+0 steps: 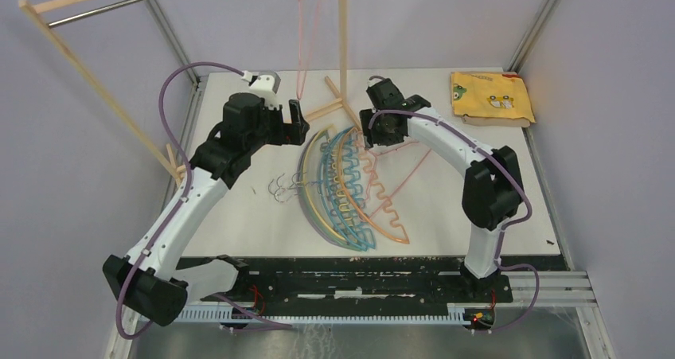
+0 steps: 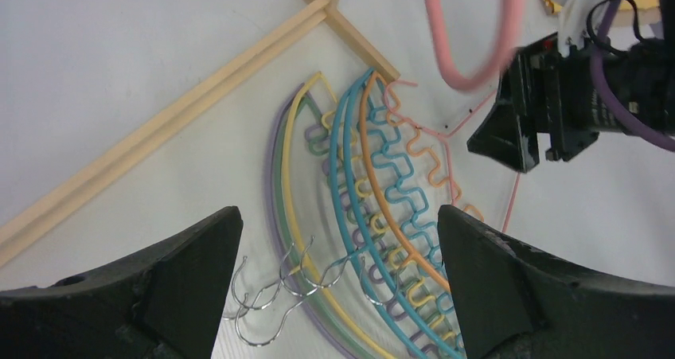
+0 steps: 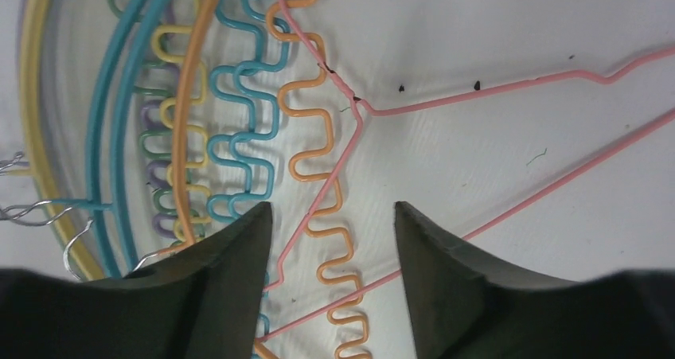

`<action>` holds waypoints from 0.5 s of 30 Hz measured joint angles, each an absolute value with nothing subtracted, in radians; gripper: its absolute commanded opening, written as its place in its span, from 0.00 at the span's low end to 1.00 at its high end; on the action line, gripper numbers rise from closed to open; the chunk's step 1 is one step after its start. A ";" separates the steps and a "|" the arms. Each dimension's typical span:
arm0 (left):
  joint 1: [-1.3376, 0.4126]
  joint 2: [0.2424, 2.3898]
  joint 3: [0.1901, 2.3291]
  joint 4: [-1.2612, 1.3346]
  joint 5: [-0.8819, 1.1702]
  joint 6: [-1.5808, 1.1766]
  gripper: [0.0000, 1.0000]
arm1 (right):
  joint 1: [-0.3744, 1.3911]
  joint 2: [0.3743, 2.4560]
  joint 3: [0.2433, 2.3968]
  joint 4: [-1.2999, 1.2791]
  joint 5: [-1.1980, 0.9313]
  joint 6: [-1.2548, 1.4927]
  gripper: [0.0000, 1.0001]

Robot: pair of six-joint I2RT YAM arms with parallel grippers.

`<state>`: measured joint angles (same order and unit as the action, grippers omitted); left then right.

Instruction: Organize the hangers

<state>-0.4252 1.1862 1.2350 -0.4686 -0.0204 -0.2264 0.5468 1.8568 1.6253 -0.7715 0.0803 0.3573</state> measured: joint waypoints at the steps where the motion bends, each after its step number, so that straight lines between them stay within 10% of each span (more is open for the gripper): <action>1: -0.425 1.161 1.206 -0.469 -0.020 -0.226 0.99 | 0.545 1.884 1.626 -0.769 0.089 0.378 0.54; 5: -0.425 1.113 1.136 -0.464 -0.013 -0.227 0.99 | 0.532 1.968 1.630 -0.768 0.099 0.458 0.39; 15: -0.425 1.029 0.999 -0.451 0.013 -0.229 0.99 | 0.510 2.083 1.640 -0.767 0.105 0.636 0.38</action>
<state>-0.4252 1.0286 0.9985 -0.4511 0.0132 -0.2287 0.5098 2.0834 1.6402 -0.7666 0.1051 0.6361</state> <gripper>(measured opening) 0.990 0.378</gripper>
